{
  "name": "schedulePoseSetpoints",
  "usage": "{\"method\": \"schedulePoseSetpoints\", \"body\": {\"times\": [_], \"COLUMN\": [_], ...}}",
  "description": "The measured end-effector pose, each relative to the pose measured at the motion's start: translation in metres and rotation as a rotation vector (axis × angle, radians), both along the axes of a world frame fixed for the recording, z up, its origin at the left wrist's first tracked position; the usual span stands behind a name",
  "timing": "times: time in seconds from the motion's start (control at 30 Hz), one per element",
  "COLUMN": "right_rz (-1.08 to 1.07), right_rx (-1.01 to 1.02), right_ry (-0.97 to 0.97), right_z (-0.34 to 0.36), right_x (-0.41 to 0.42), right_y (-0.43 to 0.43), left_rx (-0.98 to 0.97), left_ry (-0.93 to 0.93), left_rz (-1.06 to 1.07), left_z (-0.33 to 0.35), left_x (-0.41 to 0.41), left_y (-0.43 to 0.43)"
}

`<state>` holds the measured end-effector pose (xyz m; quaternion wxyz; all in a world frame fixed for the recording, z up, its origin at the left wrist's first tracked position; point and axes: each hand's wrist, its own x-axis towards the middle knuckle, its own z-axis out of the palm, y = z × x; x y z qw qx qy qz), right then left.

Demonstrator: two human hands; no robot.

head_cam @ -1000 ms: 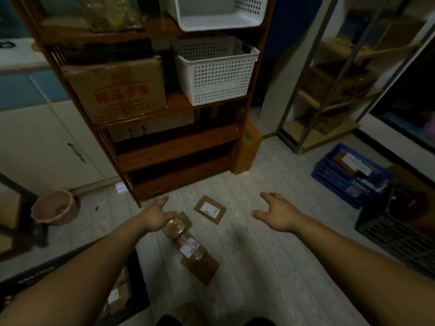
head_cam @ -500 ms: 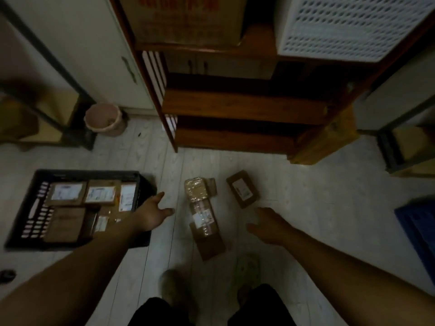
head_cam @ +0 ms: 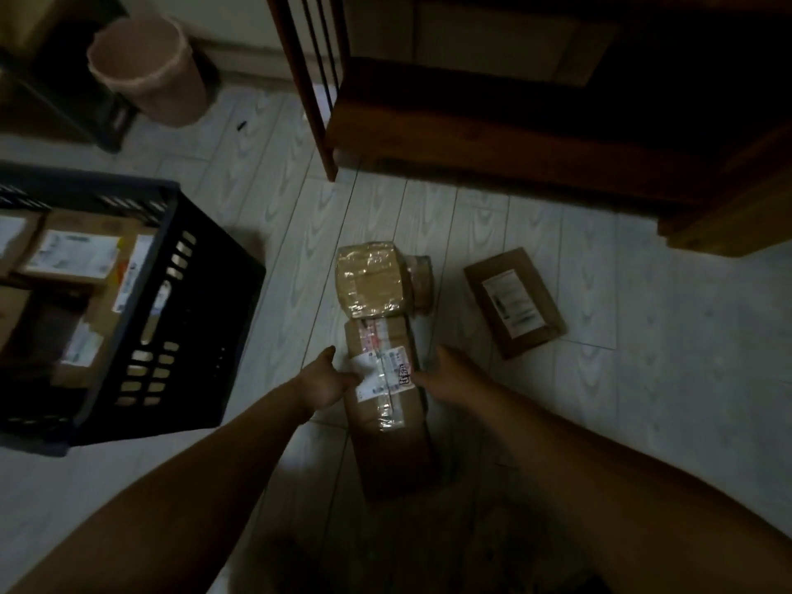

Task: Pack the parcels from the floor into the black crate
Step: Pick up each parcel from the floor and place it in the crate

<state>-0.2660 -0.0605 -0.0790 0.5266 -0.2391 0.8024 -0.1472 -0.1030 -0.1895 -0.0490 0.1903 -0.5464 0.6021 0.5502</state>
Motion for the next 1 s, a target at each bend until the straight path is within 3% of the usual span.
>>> {"method": "schedulePoseSetpoints", "body": {"times": [0.23, 0.4, 0.53, 0.8, 1.0], "right_rz": [-0.207, -0.235, -0.286, -0.371, -0.363], "right_rx": [-0.113, -0.102, -0.094, -0.250, -0.465], "right_ry": [-0.255, -0.194, -0.217, -0.161, -0.048], "right_z": [-0.107, -0.074, 0.021, 0.304, 0.490], "right_x": [0.024, 0.036, 0.047, 0.079, 0.101], "right_y": [-0.022, -0.018, -0.005, -0.006, -0.005], "left_rx": [0.114, 0.128, 0.116, 0.082, 0.023], "left_ry": [0.108, 0.126, 0.174, 0.456, 0.452], "left_rz": [0.168, 0.278, 0.299, 0.128, -0.075], "left_z": [-0.103, -0.078, 0.009, 0.273, 0.460], "left_x": [-0.013, -0.009, 0.008, 0.047, 0.082], "left_y": [0.001, 0.013, 0.021, 0.011, -0.012]}}
